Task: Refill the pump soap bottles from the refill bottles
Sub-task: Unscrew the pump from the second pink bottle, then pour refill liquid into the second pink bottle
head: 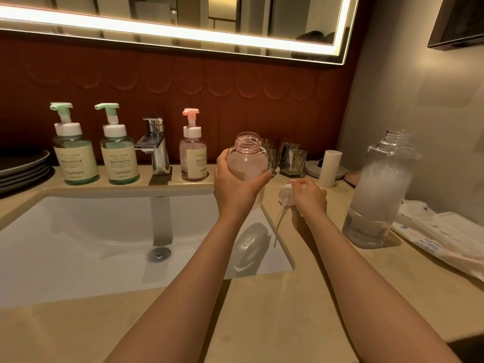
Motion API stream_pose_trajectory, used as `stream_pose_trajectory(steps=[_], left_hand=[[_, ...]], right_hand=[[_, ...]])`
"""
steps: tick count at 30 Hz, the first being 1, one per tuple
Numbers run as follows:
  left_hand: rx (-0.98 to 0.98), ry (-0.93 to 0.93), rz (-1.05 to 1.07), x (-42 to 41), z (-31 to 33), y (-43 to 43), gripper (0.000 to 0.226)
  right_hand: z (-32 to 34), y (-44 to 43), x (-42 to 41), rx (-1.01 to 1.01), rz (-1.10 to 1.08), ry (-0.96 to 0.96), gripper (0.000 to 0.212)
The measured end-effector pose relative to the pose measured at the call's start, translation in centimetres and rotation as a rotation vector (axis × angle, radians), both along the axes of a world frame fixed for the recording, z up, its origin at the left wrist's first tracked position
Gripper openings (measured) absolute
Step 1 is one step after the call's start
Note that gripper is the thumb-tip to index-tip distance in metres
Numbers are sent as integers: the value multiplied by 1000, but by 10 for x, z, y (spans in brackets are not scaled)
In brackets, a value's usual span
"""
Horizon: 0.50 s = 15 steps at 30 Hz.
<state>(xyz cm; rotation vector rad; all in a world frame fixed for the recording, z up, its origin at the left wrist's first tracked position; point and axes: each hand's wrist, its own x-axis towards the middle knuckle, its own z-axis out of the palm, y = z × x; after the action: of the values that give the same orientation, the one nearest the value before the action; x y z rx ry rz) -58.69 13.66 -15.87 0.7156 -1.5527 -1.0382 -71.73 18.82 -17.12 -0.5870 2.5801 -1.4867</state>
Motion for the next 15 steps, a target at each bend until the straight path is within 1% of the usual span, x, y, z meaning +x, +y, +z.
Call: stream_pose_trajectory(steps=[4,7,11,13,15], left_hand=[[28,54,-11,1,9,5,92],[-2,59,-26,2,23,13,89],[-51,54,-140,0,40,34,85],[-53,30,-186,-3,40,43,85],[-62,4,-203,-6,39,51,86]], right_hand=[[9,12,3,-111,30,28,31],[15,23,8,-198,64,67,34],[25,41,23,-278,112,91,33],[30,54,31,-352,106,152,31],[32,75,38,-477,33,302,28]])
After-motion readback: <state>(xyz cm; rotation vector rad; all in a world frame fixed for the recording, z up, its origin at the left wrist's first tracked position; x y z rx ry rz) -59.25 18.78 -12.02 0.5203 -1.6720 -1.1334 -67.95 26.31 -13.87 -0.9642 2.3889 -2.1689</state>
